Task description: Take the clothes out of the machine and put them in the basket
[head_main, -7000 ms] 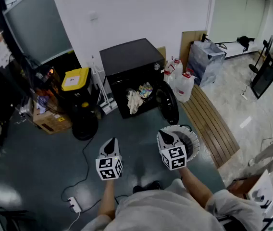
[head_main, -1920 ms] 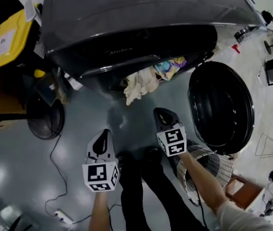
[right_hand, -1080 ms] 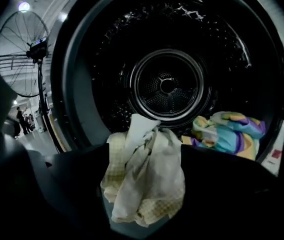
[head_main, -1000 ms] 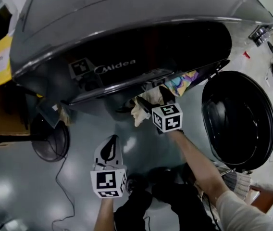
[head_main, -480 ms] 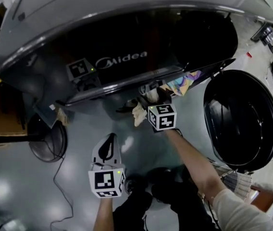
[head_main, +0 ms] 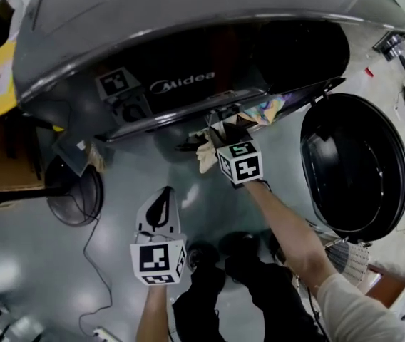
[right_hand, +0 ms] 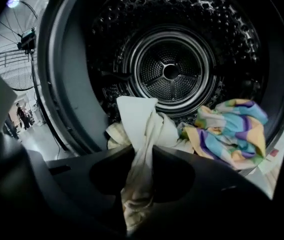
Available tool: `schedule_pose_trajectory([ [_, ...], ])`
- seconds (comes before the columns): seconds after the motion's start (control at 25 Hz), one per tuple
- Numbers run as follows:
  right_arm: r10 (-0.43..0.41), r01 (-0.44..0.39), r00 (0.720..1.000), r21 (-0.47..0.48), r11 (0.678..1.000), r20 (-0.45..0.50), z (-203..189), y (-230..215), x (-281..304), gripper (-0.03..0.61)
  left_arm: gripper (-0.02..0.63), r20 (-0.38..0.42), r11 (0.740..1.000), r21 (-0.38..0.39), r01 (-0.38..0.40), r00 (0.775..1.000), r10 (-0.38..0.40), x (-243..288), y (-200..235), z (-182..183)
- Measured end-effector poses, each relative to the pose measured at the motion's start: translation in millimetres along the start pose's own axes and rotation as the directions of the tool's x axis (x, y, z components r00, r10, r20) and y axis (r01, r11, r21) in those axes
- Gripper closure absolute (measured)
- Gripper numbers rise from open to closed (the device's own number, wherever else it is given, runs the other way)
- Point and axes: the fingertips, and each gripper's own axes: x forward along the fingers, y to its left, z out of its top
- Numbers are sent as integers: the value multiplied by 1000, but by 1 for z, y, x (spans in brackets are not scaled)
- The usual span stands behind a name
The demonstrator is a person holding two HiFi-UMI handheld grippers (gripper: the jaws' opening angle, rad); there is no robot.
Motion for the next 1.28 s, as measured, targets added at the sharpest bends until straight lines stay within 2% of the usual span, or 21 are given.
schedule_pose_trajectory([
  [0.4, 10, -10, 1000, 14, 1000, 9, 21, 29, -82, 462, 595, -29, 1000, -7, -8, 1000, 8, -48, -18, 42],
  [0.68, 17, -17, 999, -6, 1000, 32, 42, 41, -161, 463, 595, -44, 1000, -9, 16, 999, -17, -75, -54, 75],
  [1.28, 6, -10, 997, 48, 999, 72, 93, 63, -333, 463, 595, -17, 999, 17, 31, 999, -30, -131, -123, 184],
])
